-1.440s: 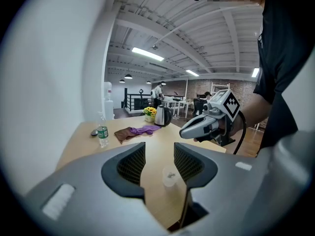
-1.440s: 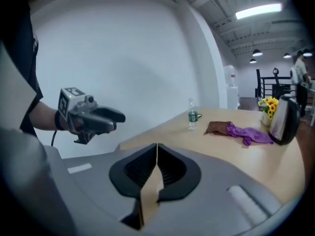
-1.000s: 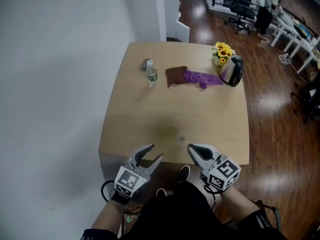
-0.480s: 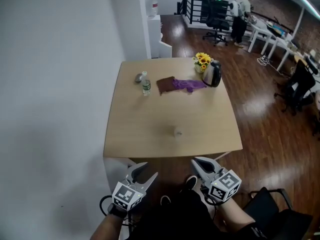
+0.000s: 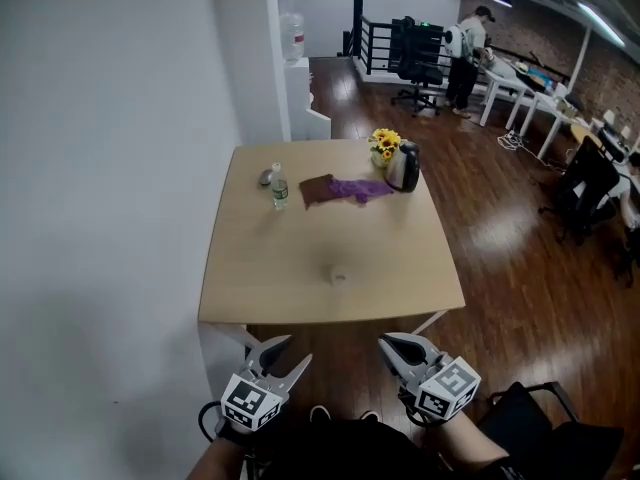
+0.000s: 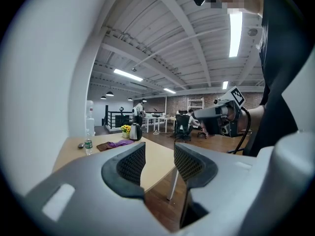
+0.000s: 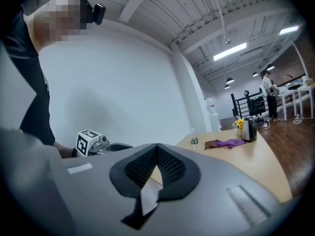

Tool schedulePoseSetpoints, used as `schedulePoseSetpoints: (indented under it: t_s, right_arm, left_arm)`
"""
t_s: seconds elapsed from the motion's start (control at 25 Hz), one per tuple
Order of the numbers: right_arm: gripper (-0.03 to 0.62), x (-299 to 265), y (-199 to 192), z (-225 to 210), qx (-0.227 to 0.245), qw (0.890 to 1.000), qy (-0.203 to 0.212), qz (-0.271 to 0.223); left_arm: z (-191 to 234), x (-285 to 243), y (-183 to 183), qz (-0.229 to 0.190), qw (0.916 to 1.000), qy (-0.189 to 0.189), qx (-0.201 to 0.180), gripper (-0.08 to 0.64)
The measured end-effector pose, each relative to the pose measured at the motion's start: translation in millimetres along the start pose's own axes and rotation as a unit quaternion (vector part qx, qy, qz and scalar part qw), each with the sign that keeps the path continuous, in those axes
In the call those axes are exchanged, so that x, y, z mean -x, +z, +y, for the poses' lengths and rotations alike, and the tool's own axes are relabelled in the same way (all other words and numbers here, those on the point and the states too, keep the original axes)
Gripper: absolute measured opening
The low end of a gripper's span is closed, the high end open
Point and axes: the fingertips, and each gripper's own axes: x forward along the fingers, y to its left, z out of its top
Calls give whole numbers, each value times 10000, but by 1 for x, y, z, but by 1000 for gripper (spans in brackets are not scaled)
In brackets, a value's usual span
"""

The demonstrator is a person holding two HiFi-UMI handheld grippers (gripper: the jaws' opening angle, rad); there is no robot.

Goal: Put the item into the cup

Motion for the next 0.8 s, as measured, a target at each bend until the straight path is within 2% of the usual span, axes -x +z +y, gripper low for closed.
schedulePoseSetpoints:
  t_s: [0.24,0.8]
  right_arm:
    - [8,31,3,-4,115,9999,48,-24]
    - [8,49,2,-4,311,9992,243,33]
  left_arm:
    - [-27,-13,6,-27,10000,-30,-77,176]
    - [-46,-14,10,-20,9998,118,-168,176]
